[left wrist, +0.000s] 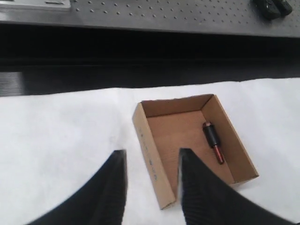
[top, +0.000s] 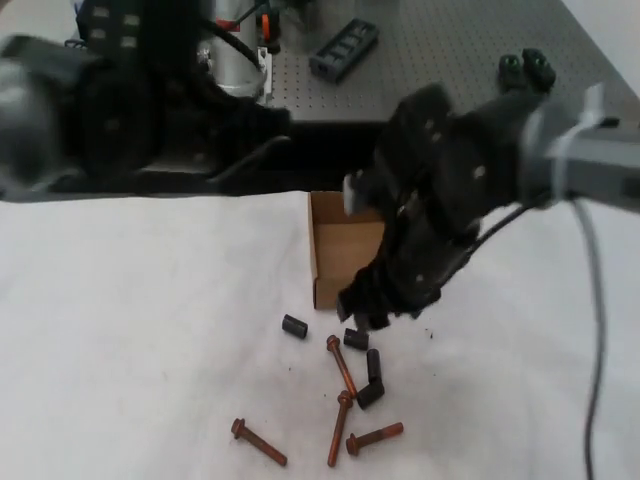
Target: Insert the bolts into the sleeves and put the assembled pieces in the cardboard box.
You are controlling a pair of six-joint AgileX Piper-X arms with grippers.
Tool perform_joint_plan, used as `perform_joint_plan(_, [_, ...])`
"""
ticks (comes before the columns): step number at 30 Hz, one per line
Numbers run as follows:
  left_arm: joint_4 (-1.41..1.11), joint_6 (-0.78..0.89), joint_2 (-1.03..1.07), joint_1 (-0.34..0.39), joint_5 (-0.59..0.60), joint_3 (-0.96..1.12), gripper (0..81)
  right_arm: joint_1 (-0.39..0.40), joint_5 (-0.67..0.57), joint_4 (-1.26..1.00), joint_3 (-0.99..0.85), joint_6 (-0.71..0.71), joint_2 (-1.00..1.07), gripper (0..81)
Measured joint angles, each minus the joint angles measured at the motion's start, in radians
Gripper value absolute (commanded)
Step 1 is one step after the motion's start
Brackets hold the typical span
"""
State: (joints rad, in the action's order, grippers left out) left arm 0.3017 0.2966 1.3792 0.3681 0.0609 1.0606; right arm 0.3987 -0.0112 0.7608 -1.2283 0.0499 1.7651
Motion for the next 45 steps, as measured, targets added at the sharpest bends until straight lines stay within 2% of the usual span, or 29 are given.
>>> perform_joint_plan(5, [0.007, -0.001, -0.087, -0.015, -0.018, -0.054, 26.7, 0.000, 0.037, -0.011, -0.004, 0.079, 0.117, 40.3])
perform_joint_plan(13, [0.071, -0.020, -0.145, -0.016, -0.019, -0.069, 26.7, 0.000, 0.039, -0.048, -0.004, 0.102, 0.175, 38.1])
perform_joint_plan(15, [0.087, -0.026, -0.145, -0.016, -0.019, -0.069, 26.7, 0.000, 0.039, -0.058, -0.006, 0.115, 0.182, 33.7])
perform_joint_plan(21, [0.157, -0.042, -0.145, -0.016, -0.019, -0.073, 26.7, 0.000, 0.042, -0.055, -0.009, 0.126, 0.182, 7.6])
perform_joint_plan(24, [0.204, -0.041, -0.145, -0.016, -0.019, -0.074, 26.7, 0.000, 0.042, -0.042, -0.008, 0.129, 0.182, 1.0])
perform_joint_plan(28, [0.271, -0.041, -0.145, -0.016, -0.009, -0.076, 26.7, 0.000, 0.033, -0.040, -0.008, 0.129, 0.182, 0.4])
perform_joint_plan(34, [0.304, -0.041, -0.135, 0.004, 0.123, -0.076, 26.7, 0.000, 0.019, -0.037, -0.008, 0.084, 0.182, 0.4])
perform_joint_plan(42, [0.391, -0.063, 0.075, 0.153, 0.165, -0.061, 26.7, -0.011, 0.028, -0.027, 0.038, 0.012, 0.091, 0.4])
perform_joint_plan(45, [0.401, -0.083, 0.142, 0.197, 0.165, -0.029, 26.7, -0.055, 0.041, -0.026, 0.123, 0.005, -0.063, 0.4])
